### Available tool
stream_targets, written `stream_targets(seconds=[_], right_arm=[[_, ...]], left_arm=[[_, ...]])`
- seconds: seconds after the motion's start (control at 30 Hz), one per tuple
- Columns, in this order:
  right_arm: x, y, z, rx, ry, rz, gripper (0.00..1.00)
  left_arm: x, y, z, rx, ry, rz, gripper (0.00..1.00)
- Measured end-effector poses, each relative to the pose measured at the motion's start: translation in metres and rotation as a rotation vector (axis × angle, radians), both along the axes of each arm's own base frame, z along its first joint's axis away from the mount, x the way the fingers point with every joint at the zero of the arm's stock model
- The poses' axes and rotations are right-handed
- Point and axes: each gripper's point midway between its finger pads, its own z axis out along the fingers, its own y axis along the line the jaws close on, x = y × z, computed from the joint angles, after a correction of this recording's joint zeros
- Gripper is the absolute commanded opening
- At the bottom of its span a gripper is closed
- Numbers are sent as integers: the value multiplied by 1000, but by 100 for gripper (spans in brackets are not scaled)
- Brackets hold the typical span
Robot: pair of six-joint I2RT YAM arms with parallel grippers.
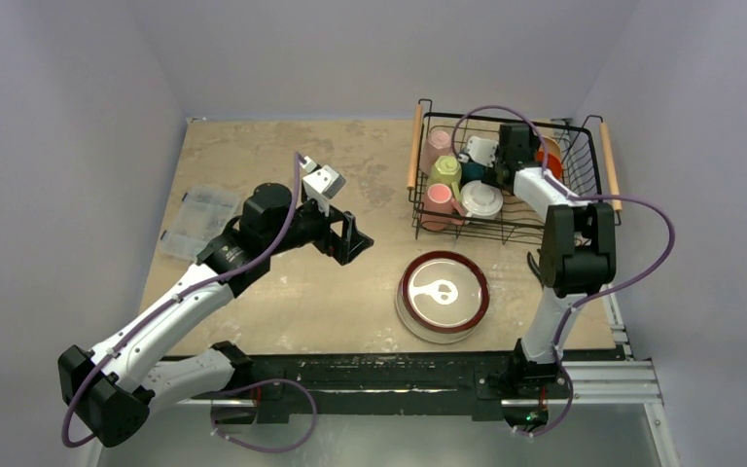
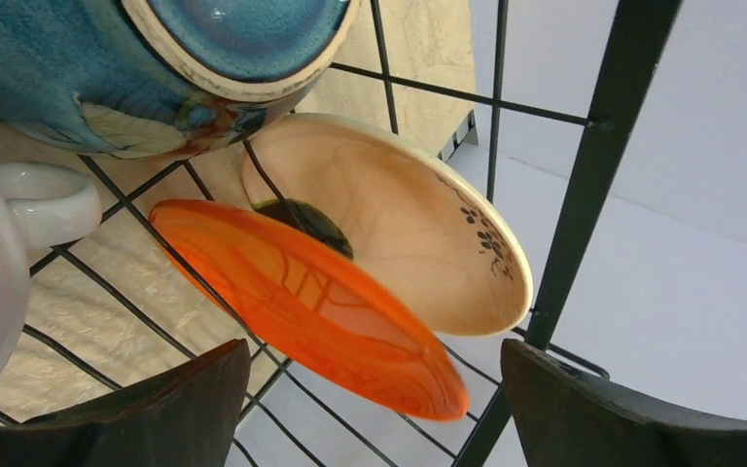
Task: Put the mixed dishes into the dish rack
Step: Insert the plate into the dish rack, then pick up the plate from the corner of the board.
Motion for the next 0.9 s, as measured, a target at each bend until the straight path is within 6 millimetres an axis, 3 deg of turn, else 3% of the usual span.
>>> stream_targets(seconds=[0.23,0.37,0.47,0.6,0.77,0.83,0.9], right_arm=[[2,2,14,64,-57,-38,99],[-3,5,43,134,-124,-75,99],[-18,6,81,212,-215,-122,99],[-50,12,150,412,-422,-224,99],[-117,36,240,955,-716,-396,99],[-146,53,257,1144,-730,-384,99],[-181,75,258,1321,-683,-358,99]], left_arm=[[0,0,0,0,0,-1,99],[0,0,0,-1,-2,-1,100],[1,0,0,0,-1,3,100],[5,2,-2,-4,14,39,100],[14,5,-5,-16,52,115,100],[15,5,-6,-19,58,125,98],[16,5,-8,-16,65,132,97]])
